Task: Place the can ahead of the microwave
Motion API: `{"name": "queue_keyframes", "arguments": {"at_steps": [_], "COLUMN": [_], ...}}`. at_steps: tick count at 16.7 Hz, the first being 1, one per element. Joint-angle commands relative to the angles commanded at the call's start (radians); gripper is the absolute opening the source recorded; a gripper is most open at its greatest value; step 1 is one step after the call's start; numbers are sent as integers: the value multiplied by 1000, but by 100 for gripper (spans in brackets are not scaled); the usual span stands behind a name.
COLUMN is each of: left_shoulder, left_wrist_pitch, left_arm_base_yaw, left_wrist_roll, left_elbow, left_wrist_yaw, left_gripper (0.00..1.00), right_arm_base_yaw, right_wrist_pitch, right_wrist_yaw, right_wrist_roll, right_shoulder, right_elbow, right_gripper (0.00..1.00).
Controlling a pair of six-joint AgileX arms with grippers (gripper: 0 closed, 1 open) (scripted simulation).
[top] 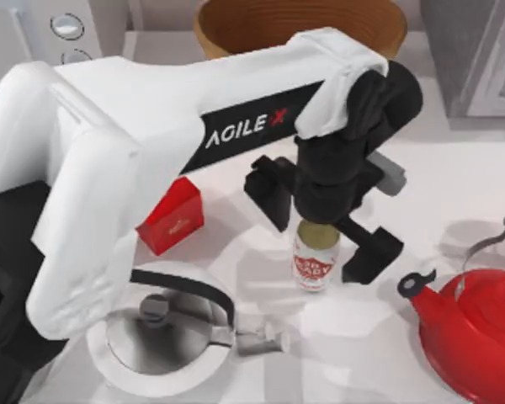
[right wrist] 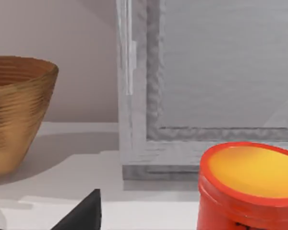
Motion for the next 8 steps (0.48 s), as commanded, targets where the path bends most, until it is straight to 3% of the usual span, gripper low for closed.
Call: {"name": "queue_keyframes", "arguments": {"at_steps": [3,8], "left_shoulder": [0,0], "left_wrist_pitch": [1,1], "left_arm_base_yaw": [0,0], "left_wrist_roll": [0,0], "left_elbow": [-1,-1], "left_wrist_yaw": [0,0], "left_gripper": [100,62], "right_arm_base_yaw": [0,0], "right_wrist_pitch": [0,0], "right_wrist_yaw": [0,0], "right_wrist_roll": [0,0], "right_shoulder": [0,0], "right_elbow": [0,0], "right_gripper": [100,100]}}
